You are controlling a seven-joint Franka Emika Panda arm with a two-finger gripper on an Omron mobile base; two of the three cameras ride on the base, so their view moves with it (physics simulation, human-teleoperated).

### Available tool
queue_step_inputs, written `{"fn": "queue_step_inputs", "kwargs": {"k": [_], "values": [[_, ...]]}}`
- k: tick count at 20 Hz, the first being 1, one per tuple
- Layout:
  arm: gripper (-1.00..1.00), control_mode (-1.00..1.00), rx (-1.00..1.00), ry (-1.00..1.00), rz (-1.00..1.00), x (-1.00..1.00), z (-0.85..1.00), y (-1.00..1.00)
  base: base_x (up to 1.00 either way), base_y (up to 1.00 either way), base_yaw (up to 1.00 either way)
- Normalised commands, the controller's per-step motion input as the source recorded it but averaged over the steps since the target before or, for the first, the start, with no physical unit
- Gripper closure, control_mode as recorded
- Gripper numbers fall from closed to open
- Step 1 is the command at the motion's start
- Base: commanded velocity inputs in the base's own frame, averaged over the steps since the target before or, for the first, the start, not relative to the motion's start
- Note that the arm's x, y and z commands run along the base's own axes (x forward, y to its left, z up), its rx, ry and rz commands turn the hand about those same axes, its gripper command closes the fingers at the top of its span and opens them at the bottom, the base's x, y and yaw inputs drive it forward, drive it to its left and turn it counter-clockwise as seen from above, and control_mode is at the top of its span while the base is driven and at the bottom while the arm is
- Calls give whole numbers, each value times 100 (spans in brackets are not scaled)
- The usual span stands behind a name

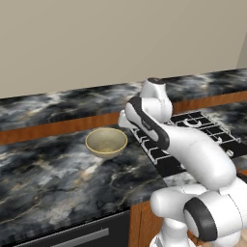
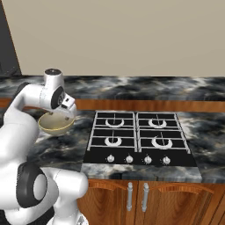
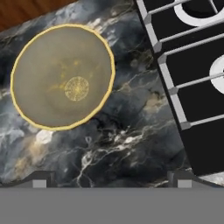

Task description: Pick the cup and bowl from the counter and place them on the counter next to the sink.

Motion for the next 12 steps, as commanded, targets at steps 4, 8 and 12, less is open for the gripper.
{"fn": "queue_step_inputs", "kwargs": {"k": [4, 8, 12], "values": [[-100, -100, 0, 8, -6, 54, -13, 8, 0, 0, 0], [-100, -100, 0, 4, -12, 51, -35, 18, 0, 0, 0], [-100, -100, 0, 0, -15, 46, -47, 18, 0, 0, 0]]}}
